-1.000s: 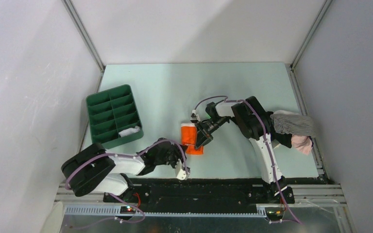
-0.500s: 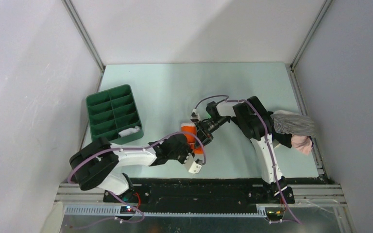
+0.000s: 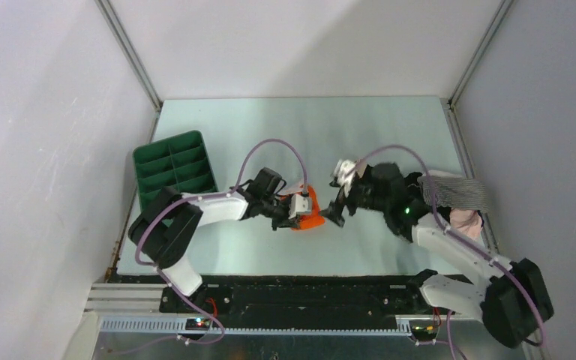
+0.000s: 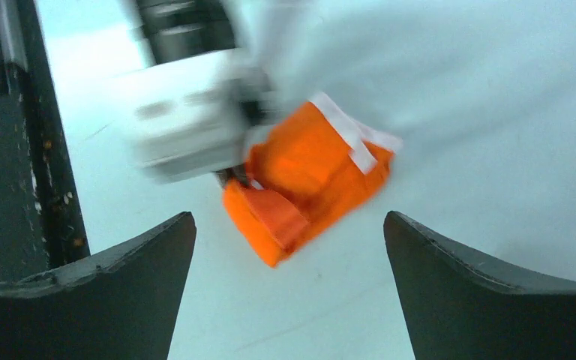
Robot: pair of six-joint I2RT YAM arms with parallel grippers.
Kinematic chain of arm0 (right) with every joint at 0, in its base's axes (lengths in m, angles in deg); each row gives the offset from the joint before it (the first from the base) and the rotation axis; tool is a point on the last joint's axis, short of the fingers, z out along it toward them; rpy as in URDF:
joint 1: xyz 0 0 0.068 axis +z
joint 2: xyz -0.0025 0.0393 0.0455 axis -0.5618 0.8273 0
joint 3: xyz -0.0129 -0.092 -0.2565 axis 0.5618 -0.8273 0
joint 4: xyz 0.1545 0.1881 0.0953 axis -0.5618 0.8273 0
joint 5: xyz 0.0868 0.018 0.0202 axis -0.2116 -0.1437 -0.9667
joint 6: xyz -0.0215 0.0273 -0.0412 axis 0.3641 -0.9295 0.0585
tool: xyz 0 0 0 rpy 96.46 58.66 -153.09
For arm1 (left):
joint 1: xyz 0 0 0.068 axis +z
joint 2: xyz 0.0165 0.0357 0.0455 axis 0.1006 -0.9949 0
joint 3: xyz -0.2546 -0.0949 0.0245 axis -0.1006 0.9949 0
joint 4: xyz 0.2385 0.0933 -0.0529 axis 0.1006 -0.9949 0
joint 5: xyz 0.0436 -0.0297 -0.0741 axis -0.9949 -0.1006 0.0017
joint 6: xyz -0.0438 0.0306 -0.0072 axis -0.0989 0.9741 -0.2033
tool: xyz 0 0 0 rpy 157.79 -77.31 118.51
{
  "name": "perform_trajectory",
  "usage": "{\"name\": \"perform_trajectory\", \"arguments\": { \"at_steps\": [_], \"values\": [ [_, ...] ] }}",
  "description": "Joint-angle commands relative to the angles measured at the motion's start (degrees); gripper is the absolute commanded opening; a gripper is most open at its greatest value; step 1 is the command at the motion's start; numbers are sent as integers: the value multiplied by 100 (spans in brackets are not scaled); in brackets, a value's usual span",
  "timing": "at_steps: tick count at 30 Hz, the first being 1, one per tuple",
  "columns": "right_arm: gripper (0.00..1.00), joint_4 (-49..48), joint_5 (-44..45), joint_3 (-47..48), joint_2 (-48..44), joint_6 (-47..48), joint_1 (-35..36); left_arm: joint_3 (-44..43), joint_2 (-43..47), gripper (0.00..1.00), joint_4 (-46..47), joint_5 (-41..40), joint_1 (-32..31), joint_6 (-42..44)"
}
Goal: Roll the underwear
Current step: Roll the underwear to the center of the board.
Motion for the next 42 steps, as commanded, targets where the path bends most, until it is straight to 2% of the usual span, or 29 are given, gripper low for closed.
{"name": "perform_trajectory", "arguments": {
  "at_steps": [1,5,9,13,15,18,20,22,23,26,32,36,42],
  "values": [
    [100,-1210,1365,-1007,-371,1810,984,-368,-680,0,-1859,1760,326,-339],
    [94,-962,943,-1223,-286,2663,1322,-666,-906,0,-2341,2035,484,-116],
    [86,-1549,1103,-1229,98,2930,1617,-806,-1014,0,-2587,2125,496,23],
    [83,-2260,1058,-1223,460,3074,1739,-963,-1197,0,-2840,2184,505,90],
    [82,-2246,876,-1185,574,3229,1749,-1024,-1252,0,-2894,2224,529,77],
    [80,-1634,321,-934,734,3603,1723,-1116,-1346,0,-2984,2271,601,59],
    [75,-753,-44,-587,871,3832,1647,-1181,-1397,0,-3025,2284,640,43],
    [64,59,-304,-255,1028,3969,1628,-1218,-1434,0,-3010,2282,682,-10],
    [63,430,-358,-111,1118,3984,1621,-1225,-1447,0,-2959,2282,716,-44],
    [62,672,-537,-31,1179,3967,1624,-1221,-1465,0,-2836,2245,759,-259],
    [67,582,-746,-25,1387,3909,1637,-1187,-1474,0,-2598,2238,850,-560],
    [68,182,-461,-35,1729,3634,1719,-1199,-1496,0,-2609,2255,869,-569],
    [56,-488,132,-34,2057,3083,1947,-1176,-1470,0,-2562,2278,912,-622]
  ]
}}
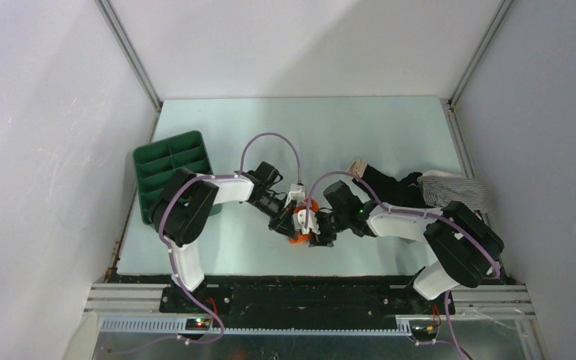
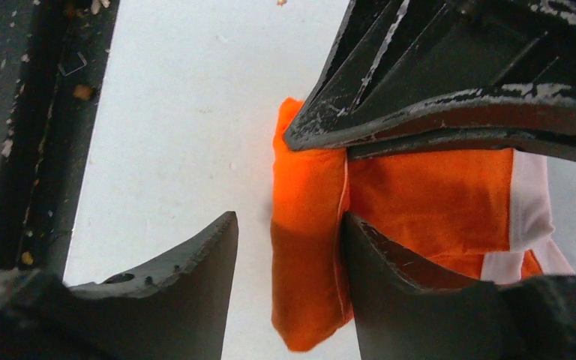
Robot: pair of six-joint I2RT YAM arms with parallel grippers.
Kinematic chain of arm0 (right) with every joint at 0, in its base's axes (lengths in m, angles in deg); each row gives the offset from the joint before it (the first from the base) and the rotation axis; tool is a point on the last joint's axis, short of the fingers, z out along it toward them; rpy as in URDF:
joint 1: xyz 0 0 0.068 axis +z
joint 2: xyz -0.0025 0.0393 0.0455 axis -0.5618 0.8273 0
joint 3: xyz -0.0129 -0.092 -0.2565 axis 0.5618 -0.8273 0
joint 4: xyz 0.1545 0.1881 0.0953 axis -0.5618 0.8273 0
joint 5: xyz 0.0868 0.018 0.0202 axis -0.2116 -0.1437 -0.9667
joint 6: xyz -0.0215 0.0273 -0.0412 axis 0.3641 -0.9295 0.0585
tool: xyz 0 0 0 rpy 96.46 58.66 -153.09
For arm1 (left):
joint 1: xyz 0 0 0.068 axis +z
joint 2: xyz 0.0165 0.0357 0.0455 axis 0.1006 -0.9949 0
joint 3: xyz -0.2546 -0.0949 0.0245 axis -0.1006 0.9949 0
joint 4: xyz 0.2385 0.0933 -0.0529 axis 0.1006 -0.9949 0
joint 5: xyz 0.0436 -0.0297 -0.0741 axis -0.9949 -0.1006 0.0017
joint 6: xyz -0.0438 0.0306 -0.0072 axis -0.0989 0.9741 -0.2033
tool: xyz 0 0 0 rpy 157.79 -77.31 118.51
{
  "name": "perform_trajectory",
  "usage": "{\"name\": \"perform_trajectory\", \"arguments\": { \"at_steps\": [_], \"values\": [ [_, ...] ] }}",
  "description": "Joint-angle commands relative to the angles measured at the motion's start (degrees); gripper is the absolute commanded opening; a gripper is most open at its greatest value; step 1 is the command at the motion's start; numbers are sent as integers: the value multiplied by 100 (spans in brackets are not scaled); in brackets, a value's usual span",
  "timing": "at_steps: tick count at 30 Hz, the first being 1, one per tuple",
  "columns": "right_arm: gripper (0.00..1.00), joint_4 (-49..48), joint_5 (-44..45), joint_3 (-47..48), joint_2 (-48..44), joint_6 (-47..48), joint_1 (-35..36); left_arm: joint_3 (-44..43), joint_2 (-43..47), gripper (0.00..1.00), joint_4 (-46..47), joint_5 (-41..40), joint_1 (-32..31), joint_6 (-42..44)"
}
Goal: Roll the underwear
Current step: Roll the underwear to the center of the board.
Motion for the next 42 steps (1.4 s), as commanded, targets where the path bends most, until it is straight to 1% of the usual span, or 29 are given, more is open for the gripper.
{"name": "perform_trajectory", "arguments": {
  "at_steps": [1,2,3,4,5,6,7,8,9,10,12,13,14,16,18,19,21,23,25,26,27,28,29,30,31,32,35,38,42],
  "values": [
    [51,-697,397,141,166,-510,191,86,-101,0,-163,-239,82,-173],
    [47,-714,448,141,208,-556,204,107,-94,0,-139,-243,103,-201],
    [39,-746,486,141,226,-636,226,116,-77,1,-87,-246,114,-271],
    [35,-756,565,141,262,-689,243,127,-64,4,-61,-247,142,-316],
    [27,-737,584,141,284,-771,258,135,-17,13,-4,-256,160,-421],
    [25,-707,548,141,329,-809,246,161,27,20,38,-260,208,-568],
    [20,-589,492,169,349,-880,236,259,215,33,377,-338,280,-790],
    [15,-506,343,203,407,-1003,201,324,315,42,628,-433,317,-1372],
    [4,-195,114,313,487,-1079,169,428,559,52,1069,-672,401,-1653],
    [1,-59,-32,367,533,-1224,75,439,684,55,1207,-776,443,-2106],
    [0,398,-512,602,719,-1512,-109,334,1022,58,1313,-1171,578,-2680],
    [0,694,-693,814,919,-1642,-184,342,1316,60,1482,-1555,669,-2927],
    [0,861,-1063,952,1039,-1936,-354,405,1476,61,1669,-1767,727,-3418],
    [0,1478,-1542,1383,1536,-2353,-618,710,2083,61,2229,-2405,895,-4070],
    [0,1978,-1990,1759,2064,-2786,-930,994,2675,62,2503,-3286,955,-4127],
    [0,2095,-2203,1928,2374,-2964,-1038,1217,3039,62,2685,-3410,950,-4055],
    [0,2012,-2327,2026,2718,-3517,-1417,1516,3558,62,2909,-3729,884,-3792],
    [0,1867,-2369,2068,2951,-3934,-1576,1765,3957,62,2962,-3887,711,-3199],
    [0,1793,-2364,2151,3164,-4190,-1769,2012,4264,62,2971,-3850,406,-2104],
    [0,1884,-2353,2271,3354,-4294,-1783,2110,4455,61,2991,-3745,279,-1760],
    [0,1957,-2285,2366,3461,-4372,-1795,2379,4536,61,3029,-3684,-17,-968],
    [0,2191,-2238,2593,3743,-4421,-1796,2518,4686,62,3166,-3585,-339,-608],
    [0,2325,-2126,2721,3901,-4521,-1812,2833,4748,62,3275,-3520,-494,144],
    [0,2573,-2080,2972,4211,-4565,-1817,3178,4822,62,3614,-3427,-768,489],
    [0,2679,-2041,3081,4342,-4656,-1843,3313,4816,63,3820,-3371,-866,952],
    [0,2798,-2041,3245,4545,-4698,-1864,3464,4712,63,4190,-3177,-993,1117],
    [0,2900,-2102,3391,4777,-4857,-1951,3531,4304,63,4666,-2809,-1125,1801],
    [0,3036,-2083,3519,4959,-4906,-1963,3737,3674,63,5358,-2895,-1322,2429],
    [0,3115,-2049,3589,5061,-4943,-1961,3991,3054,62,6130,-3362,-1630,3063]
  ]
}}
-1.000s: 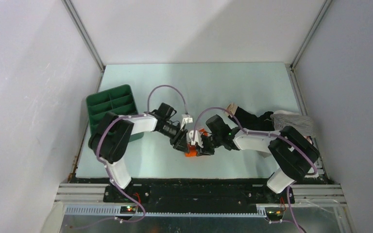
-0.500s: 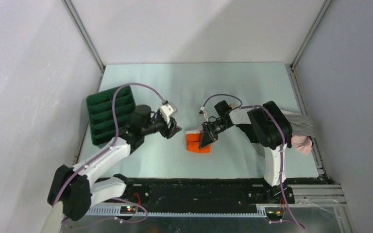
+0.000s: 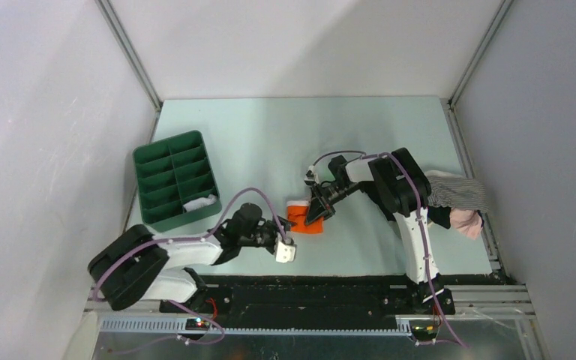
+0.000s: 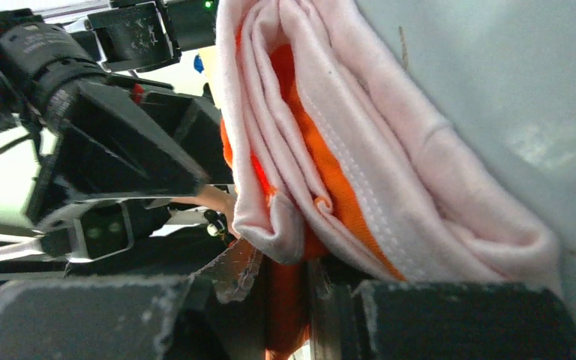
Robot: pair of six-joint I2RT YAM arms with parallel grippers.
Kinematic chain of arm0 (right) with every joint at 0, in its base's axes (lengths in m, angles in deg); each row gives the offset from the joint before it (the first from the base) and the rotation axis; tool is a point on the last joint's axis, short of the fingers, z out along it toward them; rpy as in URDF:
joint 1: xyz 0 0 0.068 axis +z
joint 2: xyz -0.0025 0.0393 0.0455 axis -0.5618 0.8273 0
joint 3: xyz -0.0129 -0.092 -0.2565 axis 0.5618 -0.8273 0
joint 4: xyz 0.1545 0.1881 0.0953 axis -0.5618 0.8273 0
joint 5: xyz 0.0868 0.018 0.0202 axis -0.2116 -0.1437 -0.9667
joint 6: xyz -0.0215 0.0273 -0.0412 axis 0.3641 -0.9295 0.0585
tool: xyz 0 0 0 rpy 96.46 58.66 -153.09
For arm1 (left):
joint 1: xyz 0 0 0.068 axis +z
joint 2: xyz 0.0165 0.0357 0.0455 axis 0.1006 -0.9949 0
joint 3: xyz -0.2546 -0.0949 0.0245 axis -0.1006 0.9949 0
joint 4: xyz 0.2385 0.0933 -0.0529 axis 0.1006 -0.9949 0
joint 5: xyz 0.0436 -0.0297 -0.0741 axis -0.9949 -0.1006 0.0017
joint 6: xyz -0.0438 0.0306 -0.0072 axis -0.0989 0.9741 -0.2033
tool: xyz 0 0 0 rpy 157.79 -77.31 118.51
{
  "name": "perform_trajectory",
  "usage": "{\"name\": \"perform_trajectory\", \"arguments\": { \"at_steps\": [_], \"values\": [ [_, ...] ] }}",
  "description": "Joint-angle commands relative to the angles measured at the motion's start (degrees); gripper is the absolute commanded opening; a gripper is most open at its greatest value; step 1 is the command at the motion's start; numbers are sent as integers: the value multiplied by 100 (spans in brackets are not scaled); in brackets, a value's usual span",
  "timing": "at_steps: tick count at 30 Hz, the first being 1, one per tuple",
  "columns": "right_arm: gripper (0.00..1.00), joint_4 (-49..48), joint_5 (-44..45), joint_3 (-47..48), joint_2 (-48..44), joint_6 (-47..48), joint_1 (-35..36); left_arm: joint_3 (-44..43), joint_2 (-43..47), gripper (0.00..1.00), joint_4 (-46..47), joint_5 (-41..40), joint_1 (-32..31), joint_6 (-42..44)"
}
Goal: Roll the underwear
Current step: Roll the underwear to the center of the board.
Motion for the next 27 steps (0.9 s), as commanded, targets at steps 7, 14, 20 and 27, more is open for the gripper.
{"name": "perform_trajectory", "arguments": {
  "at_steps": [7,14,20,27],
  "values": [
    [0,-52,1489,-62,624,-50,-31,566,-1108,59,2001,-1398,-806,1375],
    [0,-61,1472,-61,622,-42,-31,619,-1696,57,2630,-2644,-1037,1275],
    [0,-61,1479,-62,622,-52,-29,690,-1791,58,2474,-3075,-1150,1253],
    [0,-69,1497,-57,622,-59,-31,26,-2155,46,1277,-3584,-1492,1270]
  ]
}}
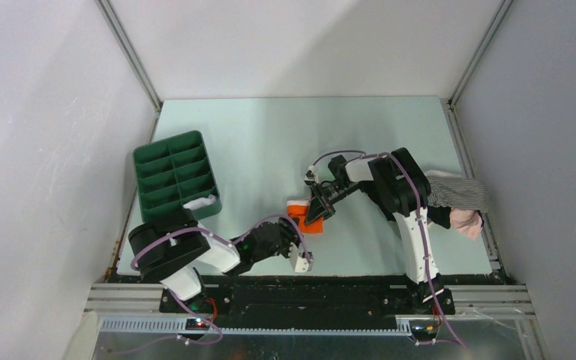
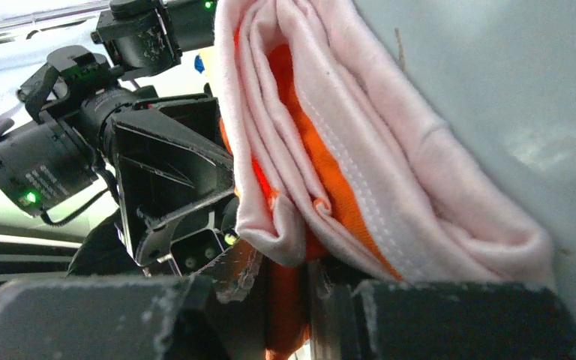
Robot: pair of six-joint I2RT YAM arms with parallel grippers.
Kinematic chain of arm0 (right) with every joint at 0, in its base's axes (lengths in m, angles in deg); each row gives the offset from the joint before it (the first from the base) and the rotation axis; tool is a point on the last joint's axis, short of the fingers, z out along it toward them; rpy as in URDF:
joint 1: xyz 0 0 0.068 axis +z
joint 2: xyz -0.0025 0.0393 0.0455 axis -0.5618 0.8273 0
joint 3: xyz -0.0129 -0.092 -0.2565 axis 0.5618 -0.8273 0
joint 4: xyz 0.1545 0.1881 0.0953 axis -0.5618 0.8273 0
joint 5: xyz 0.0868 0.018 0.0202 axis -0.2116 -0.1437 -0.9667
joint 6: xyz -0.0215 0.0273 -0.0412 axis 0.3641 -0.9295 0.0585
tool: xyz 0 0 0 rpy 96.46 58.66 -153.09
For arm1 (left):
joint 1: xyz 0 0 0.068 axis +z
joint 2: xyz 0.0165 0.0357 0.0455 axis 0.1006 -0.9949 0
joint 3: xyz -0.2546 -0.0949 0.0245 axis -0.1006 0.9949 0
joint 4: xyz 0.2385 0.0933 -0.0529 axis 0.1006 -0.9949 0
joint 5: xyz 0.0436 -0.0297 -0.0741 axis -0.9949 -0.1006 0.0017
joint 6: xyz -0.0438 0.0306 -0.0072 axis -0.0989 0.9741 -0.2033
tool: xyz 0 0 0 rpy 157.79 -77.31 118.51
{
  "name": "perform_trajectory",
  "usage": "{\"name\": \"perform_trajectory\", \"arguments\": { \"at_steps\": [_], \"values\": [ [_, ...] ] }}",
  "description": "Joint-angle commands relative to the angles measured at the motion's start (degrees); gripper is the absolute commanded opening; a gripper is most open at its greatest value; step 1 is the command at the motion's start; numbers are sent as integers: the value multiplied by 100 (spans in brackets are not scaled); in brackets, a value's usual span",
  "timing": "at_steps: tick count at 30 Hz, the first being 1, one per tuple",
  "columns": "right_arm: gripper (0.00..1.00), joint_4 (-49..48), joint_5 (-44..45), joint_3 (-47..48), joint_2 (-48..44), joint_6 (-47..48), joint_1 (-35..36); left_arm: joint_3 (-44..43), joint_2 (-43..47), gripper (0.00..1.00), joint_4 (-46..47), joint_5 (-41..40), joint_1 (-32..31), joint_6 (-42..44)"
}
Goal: Roll the underwear
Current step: Roll the underwear to the center of the board.
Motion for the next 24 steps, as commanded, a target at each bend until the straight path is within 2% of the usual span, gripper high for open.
{"name": "perform_trajectory", "arguments": {
  "at_steps": [1,3,4,5,6,9,11,13,14,15,16,17,18,20,22,24],
  "values": [
    [0,-197,1488,-123,589,-85,-30,-418,-380,45,-1421,-501,-215,-3],
    [0,-207,1490,-129,586,-105,-37,-619,-395,41,-1874,-507,-249,-357],
    [0,-209,1514,-129,582,-117,-42,-669,-343,37,-2428,-298,-256,-417],
    [1,-212,1538,-129,581,-129,-39,-717,-317,30,-2625,-169,-265,-424],
    [4,-217,1549,-129,576,-131,-38,-731,-289,25,-2831,35,-269,-528],
    [11,-231,1608,-129,568,-168,-38,-832,-350,20,-3043,261,-273,-962],
    [16,-236,1669,-125,559,-195,-39,-910,-430,12,-3294,424,-253,-1478],
    [24,-251,1792,-129,509,-219,-38,-884,-483,3,-3506,637,-219,-1502],
    [37,-257,1848,-129,422,-224,-38,-894,-501,1,-3444,654,-201,-1564],
    [45,-260,1937,-125,356,-222,-53,-993,-519,0,-3467,695,-140,-1705],
    [61,-273,1977,-120,179,-235,-92,-1076,-574,0,-3615,732,-41,-1767],
    [70,-268,2045,-116,64,-286,-127,-1287,-608,0,-3737,831,20,-1872],
    [92,-240,2053,-84,-175,-311,-227,-1390,-695,0,-3985,905,146,-1929],
    [99,35,1951,96,-602,-323,-435,-1771,-801,0,-4461,1230,378,-2224],
    [99,497,1928,369,-1142,22,-638,-2209,-913,0,-5068,1629,637,-2543],
    [100,743,2046,437,-1844,808,-903,-2585,-944,0,-5541,2465,905,-2631]
  ]
}}
